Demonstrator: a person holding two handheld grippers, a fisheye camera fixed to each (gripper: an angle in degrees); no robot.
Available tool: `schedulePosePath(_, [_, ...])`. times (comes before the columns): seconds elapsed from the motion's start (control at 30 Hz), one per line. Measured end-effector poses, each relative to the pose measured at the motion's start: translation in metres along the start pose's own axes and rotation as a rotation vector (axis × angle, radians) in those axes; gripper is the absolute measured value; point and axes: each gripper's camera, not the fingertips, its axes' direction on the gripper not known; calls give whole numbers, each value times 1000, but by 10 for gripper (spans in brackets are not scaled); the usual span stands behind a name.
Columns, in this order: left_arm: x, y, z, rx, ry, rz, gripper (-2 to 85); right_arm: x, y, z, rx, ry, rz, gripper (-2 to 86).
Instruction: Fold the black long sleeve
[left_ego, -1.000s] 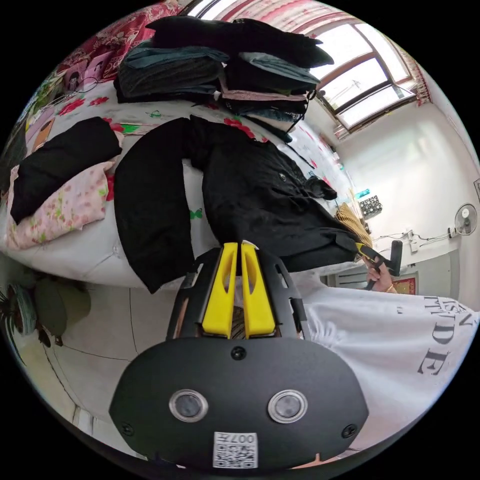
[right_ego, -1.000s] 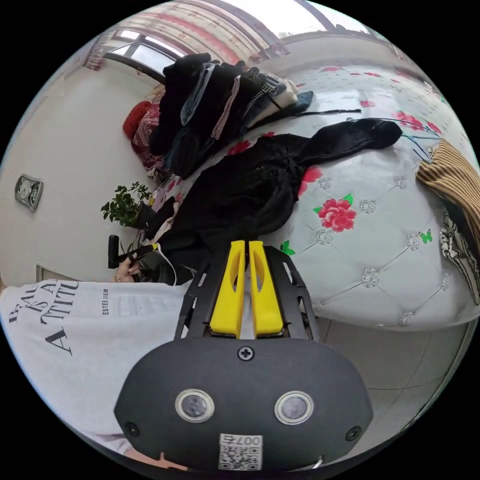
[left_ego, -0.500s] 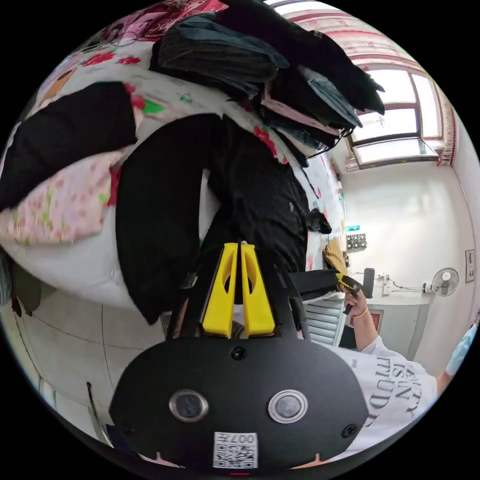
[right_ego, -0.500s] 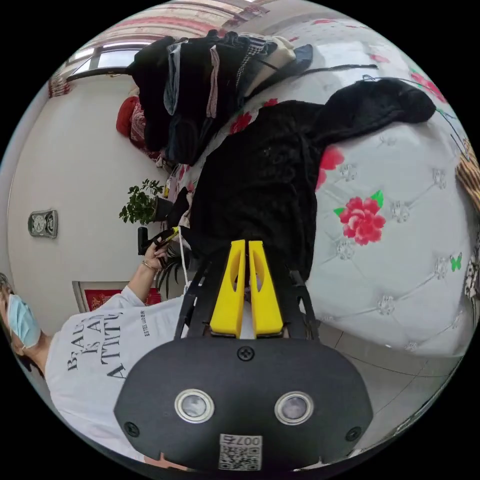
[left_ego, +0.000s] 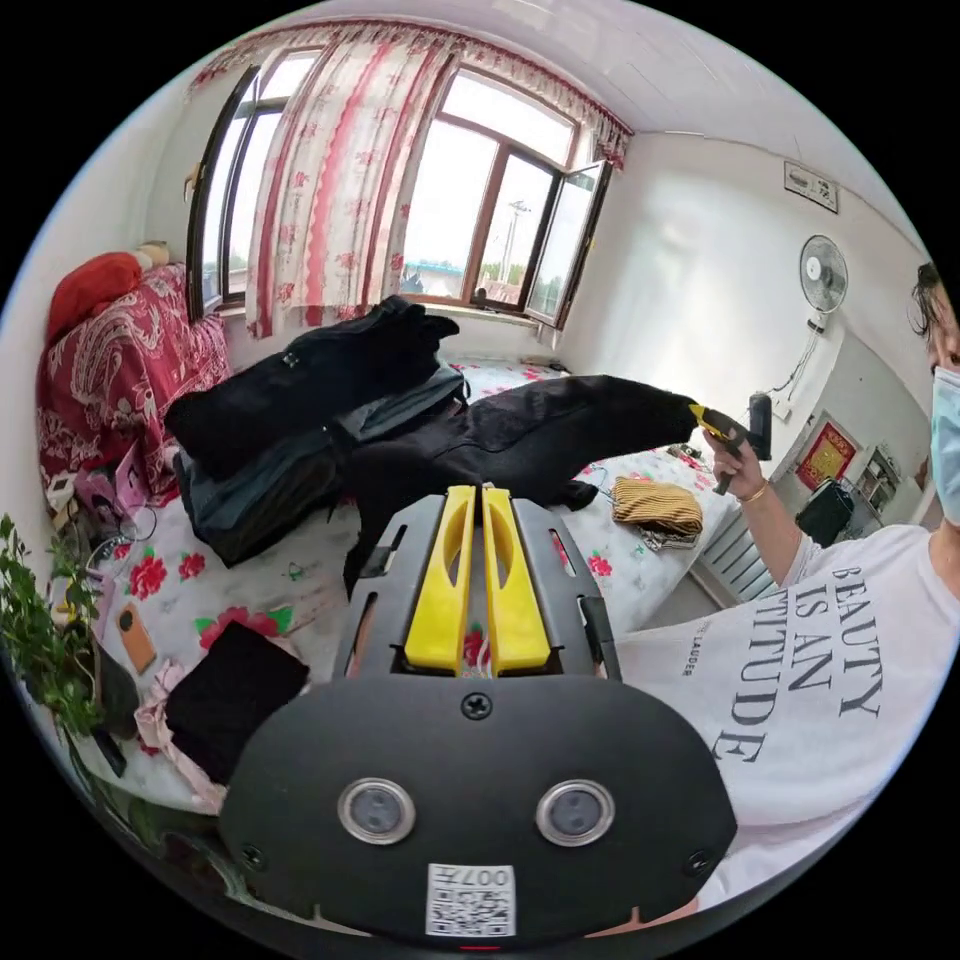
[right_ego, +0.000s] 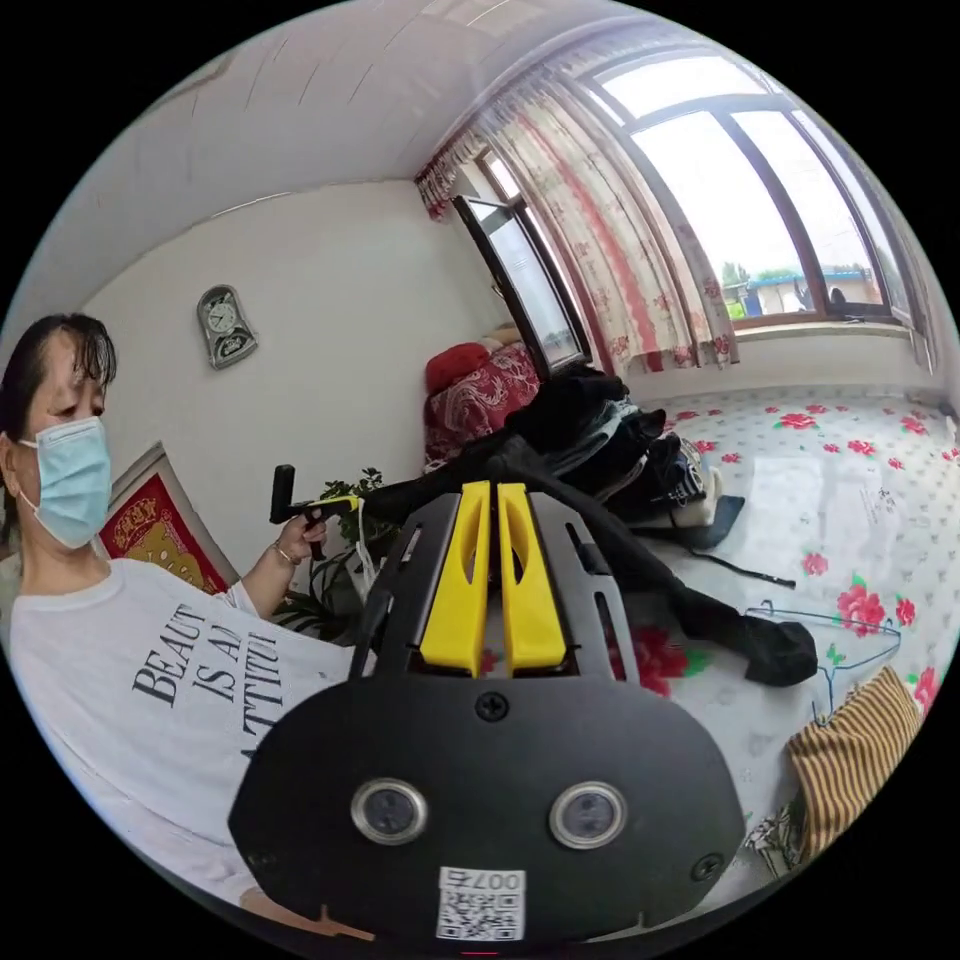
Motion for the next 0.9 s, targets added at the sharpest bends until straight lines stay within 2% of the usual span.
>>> schedulePosePath(0.13, [3, 83, 51, -171, -21, -104, -9, 15, 106, 20, -261, 96, 153, -3])
schedulePosePath(0.27, [0, 190, 126, -416, 24, -337, -9, 41, 218, 58, -568, 184, 371, -3])
schedulePosePath(0.33, [4, 225, 152, -506, 47, -420, -9, 47, 253, 74, -662, 179, 432, -3])
schedulePosePath(0.47, [21, 265, 179, -655, 13, -462, -8, 41, 305, 108, -878, 219, 426, -2])
schedulePosePath(0.63, [28, 283, 182, -670, -23, -504, -2, 38, 328, 121, -926, 229, 431, -2])
schedulePosePath(0.73, [26, 289, 174, -626, -72, -603, 28, 48, 331, 122, -920, 204, 482, -1])
schedulePosePath(0.9, [30, 277, 149, -554, -215, -636, 60, 60, 309, 108, -828, 352, 431, 3])
